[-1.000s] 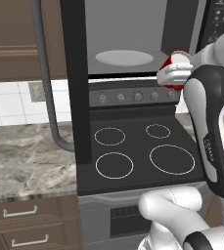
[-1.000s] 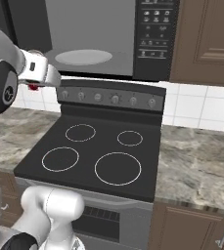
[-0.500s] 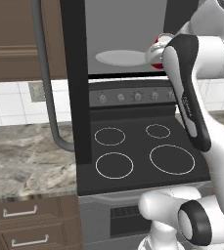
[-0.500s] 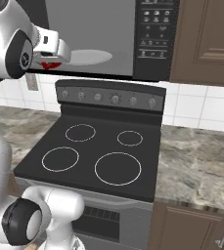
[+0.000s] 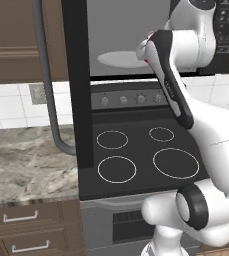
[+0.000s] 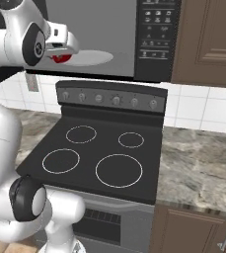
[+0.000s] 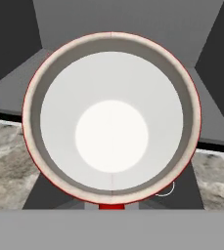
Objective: Pick the mug from the counter and place it inside the microwave. Then close the microwave.
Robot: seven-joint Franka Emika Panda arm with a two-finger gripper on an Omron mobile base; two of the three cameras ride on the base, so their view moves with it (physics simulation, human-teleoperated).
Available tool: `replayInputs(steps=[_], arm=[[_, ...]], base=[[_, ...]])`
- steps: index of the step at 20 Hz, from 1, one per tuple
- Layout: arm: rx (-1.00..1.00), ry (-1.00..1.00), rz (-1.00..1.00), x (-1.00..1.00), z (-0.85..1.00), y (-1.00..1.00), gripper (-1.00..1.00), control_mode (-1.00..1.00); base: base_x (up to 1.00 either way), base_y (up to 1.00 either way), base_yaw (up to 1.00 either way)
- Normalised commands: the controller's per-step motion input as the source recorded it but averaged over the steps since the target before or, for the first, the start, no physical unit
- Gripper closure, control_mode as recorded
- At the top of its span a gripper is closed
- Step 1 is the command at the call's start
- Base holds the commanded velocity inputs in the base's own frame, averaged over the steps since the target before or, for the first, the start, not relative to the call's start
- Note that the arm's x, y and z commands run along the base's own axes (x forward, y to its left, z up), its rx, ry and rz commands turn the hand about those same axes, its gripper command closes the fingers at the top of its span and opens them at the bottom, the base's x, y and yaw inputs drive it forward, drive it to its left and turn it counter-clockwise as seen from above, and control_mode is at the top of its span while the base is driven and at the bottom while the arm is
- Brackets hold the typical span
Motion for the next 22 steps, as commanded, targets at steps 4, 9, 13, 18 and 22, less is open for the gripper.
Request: replayInputs(steps=[4,9,13,18,22], arm=[[-0.04,0.05,0.0,0.71,-0.11,0.04,1.0,-1.0],[-0.03,0.08,0.0,0.62,-0.32,0.09,1.0,-1.0],[-0.01,0.02,0.0,0.54,-0.14,0.12,1.0,-1.0],[0.0,0.0,0.01,0.63,0.0,0.14,1.0,-1.0],[0.0,0.0,0.01,0.7,-0.13,0.11,1.0,-1.0]], base=[[0.0,0.0,0.0],[0.0,0.0,0.0],[0.0,0.0,0.0],[0.0,0.0,0.0],[0.0,0.0,0.0]])
